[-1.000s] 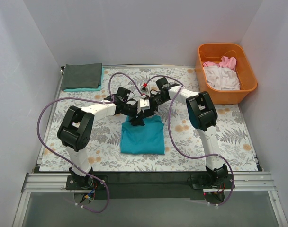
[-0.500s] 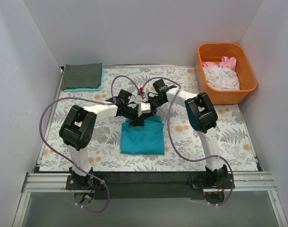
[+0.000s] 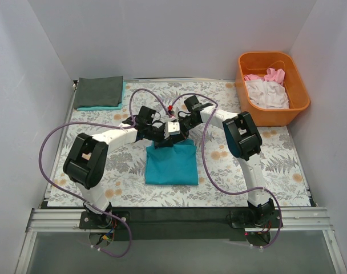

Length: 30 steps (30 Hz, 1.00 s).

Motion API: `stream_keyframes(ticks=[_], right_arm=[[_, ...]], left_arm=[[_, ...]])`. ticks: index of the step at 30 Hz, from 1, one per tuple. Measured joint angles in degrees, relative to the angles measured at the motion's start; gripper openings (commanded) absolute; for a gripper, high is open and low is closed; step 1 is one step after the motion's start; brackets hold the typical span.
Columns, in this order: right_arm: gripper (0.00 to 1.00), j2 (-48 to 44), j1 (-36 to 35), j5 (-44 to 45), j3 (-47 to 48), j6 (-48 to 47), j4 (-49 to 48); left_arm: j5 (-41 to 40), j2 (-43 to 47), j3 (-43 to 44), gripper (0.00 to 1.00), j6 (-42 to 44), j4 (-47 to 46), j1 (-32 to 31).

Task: Fold and stack the t-shirts
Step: Fold the tshirt

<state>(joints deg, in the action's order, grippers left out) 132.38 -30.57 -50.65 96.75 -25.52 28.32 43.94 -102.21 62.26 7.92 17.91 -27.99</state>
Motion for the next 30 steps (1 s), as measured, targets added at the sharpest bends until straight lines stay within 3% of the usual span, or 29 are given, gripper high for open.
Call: stream_keyframes(ticks=[9, 30], right_arm=[[0.01, 0.2, 0.1, -1.0, 0.0, -0.2, 0.0], [0.06, 2.4, 0.7, -0.9, 4.8, 0.0, 5.2]], left_arm=[[-0.7, 6.5, 0.0, 0.00, 1.4, -2.2, 0.0], [-6.9, 2.3, -9.7, 0.00, 4.8, -22.9, 0.1]])
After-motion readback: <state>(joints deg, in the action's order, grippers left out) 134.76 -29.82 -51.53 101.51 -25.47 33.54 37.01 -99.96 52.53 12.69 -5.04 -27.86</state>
